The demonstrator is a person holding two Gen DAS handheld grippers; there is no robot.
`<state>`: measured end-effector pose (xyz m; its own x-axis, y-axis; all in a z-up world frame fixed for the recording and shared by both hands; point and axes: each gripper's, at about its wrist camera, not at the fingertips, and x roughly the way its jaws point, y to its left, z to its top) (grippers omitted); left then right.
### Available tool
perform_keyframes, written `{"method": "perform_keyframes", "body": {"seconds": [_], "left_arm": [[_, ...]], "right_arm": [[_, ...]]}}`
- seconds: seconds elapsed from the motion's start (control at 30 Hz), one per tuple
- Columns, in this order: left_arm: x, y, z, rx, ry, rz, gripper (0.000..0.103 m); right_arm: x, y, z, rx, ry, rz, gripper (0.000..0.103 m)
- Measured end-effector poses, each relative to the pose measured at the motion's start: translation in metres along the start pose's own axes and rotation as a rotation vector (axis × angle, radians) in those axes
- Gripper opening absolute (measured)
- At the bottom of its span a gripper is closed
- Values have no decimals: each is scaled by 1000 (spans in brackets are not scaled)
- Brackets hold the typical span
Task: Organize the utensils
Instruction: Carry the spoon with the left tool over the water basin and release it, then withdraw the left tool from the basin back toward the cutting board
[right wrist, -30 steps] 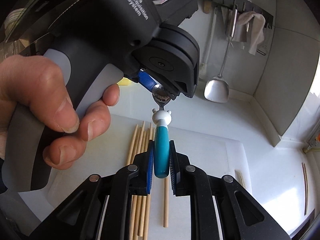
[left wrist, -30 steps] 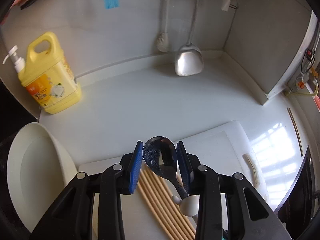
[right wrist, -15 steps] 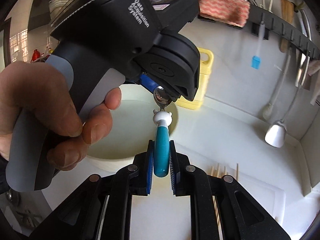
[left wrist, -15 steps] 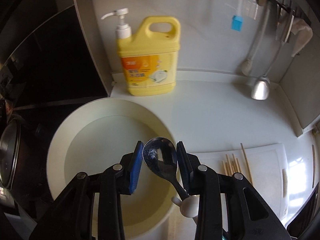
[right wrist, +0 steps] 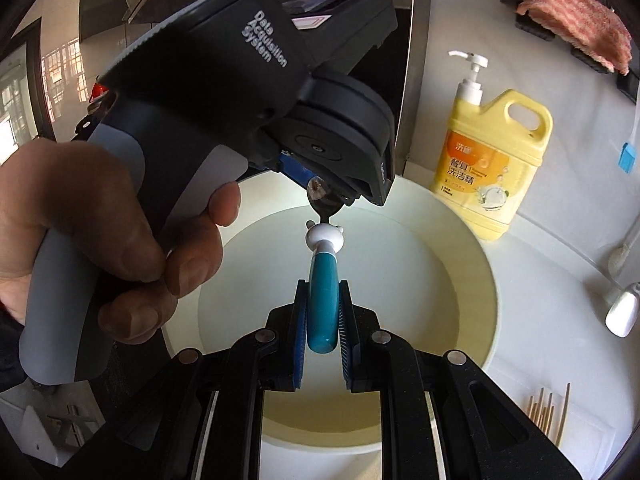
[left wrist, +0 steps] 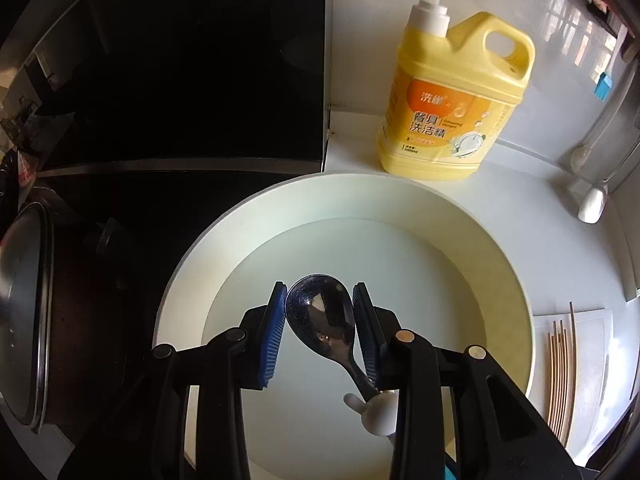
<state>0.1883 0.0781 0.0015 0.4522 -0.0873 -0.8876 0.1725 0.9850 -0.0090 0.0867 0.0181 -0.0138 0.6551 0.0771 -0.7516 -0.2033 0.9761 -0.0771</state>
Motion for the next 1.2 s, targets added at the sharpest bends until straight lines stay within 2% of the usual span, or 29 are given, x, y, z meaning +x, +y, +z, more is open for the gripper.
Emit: {"method": "perform_keyframes", "body": {"seconds": [0.5,0.6,0.67,0.77,0.8,0.83,1.0,1.13,1.2], "left_arm": [[72,2,0,76,120,-32,34],[75,2,1,82,119,-17,38],[75,2,2,83,113,6,46],[72,5,3,82,99,39,59],[70,7,5,80,94,45,62],[68,8,4,74,90,49,63],[52,14,1,45,65,67,67],[32,20,-6,31,42,85,72],[18,19,-13,38,20,99,77]], "right_arm": [[76,-26,10,70,208,-18,14],[84,-31,6,73,230,-23,14],[87,-33,7,74,239,-27,15],[86,-37,9,72,221,-43,32],[83,-37,9,72,211,-50,42],[79,-38,11,71,199,-56,44],[59,-53,10,86,158,-75,45],[34,-76,3,163,98,-77,55],[14,-81,-10,212,73,-79,57]]}}
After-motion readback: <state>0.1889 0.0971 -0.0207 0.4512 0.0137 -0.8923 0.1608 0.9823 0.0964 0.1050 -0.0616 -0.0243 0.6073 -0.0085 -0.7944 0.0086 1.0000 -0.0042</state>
